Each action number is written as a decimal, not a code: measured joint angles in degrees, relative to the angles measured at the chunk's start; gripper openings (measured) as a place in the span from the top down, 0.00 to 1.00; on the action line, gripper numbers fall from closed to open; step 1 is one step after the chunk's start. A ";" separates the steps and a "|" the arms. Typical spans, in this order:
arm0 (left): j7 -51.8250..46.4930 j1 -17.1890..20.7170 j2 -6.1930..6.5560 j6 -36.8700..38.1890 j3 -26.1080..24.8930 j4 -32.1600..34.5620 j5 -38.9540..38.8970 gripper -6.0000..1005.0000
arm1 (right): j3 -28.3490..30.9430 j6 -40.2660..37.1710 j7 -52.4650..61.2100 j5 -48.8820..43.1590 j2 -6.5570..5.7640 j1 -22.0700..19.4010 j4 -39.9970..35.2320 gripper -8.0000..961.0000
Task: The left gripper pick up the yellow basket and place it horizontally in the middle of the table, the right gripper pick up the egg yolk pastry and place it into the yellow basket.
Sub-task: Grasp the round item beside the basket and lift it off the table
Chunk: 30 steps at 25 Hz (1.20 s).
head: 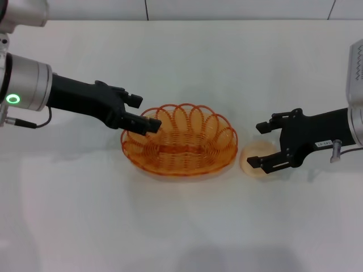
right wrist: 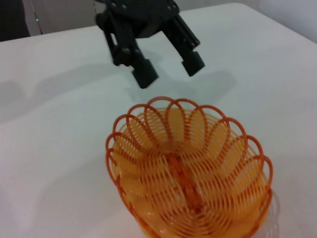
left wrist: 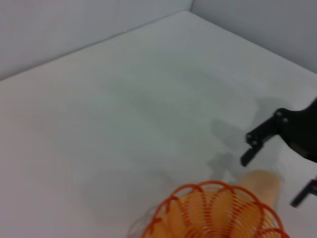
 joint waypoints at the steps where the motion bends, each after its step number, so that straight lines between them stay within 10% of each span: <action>1: 0.15 0.00 0.00 0.39 0.08 0.02 0.01 0.12 | -0.31 0.38 0.00 -0.17 0.00 0.04 0.28 0.13; 14: -0.05 0.04 0.05 1.08 -0.04 0.61 0.28 0.12 | -1.87 1.24 0.57 -1.43 -0.01 -0.28 0.85 0.25; 19: -0.18 0.14 0.04 1.15 0.21 0.61 0.43 0.12 | -1.85 1.76 1.20 -2.27 0.01 -0.36 0.85 0.46; 21: -0.19 0.22 0.01 1.20 0.24 0.61 0.44 0.12 | -1.85 2.30 2.03 -3.03 0.03 -0.36 0.85 0.68; 30: -0.06 0.80 -0.01 1.65 -0.03 0.66 0.18 0.12 | -1.25 -0.20 2.65 -3.06 -0.01 -1.88 -4.85 0.76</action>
